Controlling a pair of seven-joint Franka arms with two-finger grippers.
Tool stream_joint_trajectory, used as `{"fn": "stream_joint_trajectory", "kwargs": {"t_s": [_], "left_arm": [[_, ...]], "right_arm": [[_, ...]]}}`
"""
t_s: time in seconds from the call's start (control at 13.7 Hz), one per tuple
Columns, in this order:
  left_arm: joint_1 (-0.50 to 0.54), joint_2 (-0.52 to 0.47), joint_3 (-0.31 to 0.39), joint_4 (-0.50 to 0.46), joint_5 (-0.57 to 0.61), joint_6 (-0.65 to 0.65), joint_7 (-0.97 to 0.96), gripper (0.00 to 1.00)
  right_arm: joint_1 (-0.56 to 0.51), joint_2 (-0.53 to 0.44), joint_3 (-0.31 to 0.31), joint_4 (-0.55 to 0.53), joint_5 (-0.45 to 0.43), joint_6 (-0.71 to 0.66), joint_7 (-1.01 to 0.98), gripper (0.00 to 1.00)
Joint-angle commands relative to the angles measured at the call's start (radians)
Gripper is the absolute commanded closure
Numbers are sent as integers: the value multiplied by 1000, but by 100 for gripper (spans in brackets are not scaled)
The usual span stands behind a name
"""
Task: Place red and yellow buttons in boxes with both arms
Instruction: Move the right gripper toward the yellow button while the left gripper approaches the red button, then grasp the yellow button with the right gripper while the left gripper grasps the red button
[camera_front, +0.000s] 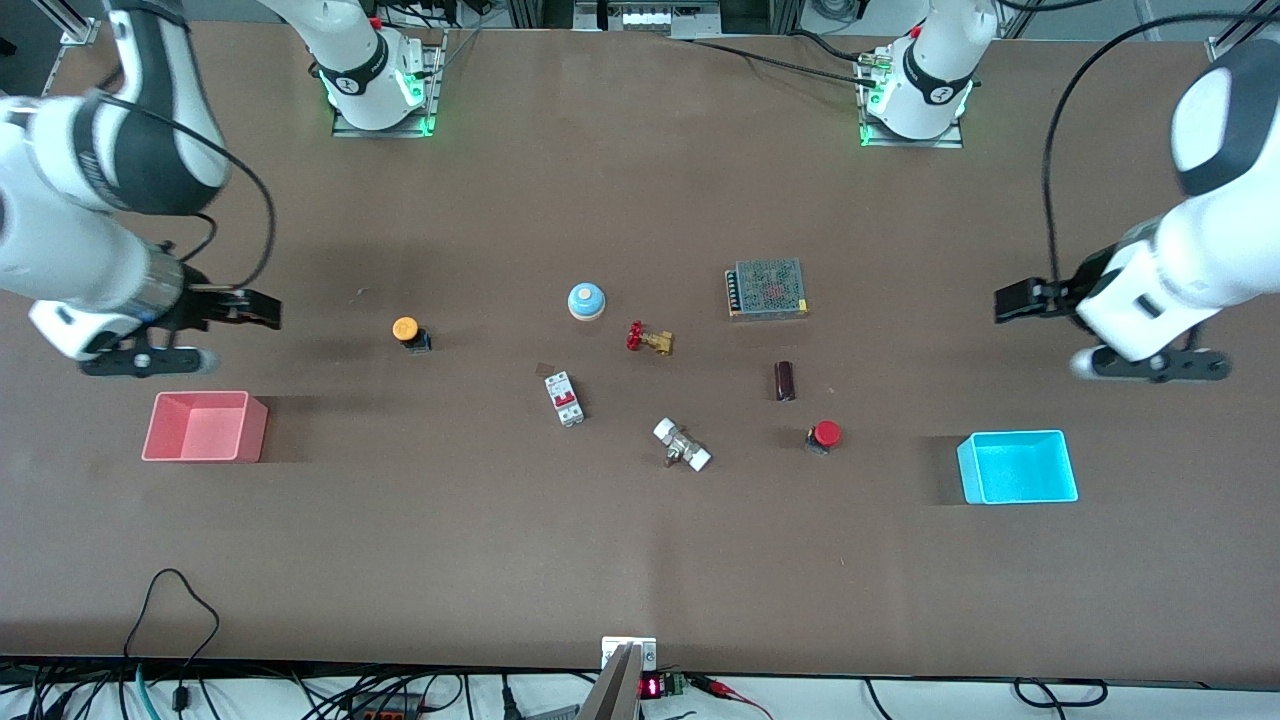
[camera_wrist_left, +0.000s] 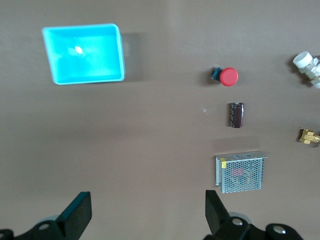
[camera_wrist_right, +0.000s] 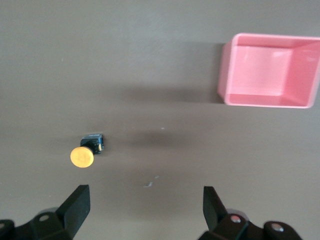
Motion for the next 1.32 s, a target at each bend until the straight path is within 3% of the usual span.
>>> {"fn": "stream_joint_trajectory", "kwargs": {"t_s": [0.0, 0.44, 0.59, 0.8, 1.24], "left_arm": [[-43, 83, -11, 27, -5, 106, -50, 0], [-146, 277, -1, 86, 7, 169, -105, 0], [-155, 320, -4, 97, 7, 258, -191, 0], [-180, 383, -2, 89, 6, 398, -310, 0], [-184, 460, -4, 75, -4, 482, -329, 0]], "right_arm": [[63, 18, -2, -49, 2, 40, 23, 0], [157, 149, -2, -53, 70, 123, 20, 0], [181, 181, -4, -66, 70, 161, 20, 0], [194, 179, -4, -161, 70, 262, 22, 0], [194, 186, -4, -258, 70, 391, 26, 0]]}}
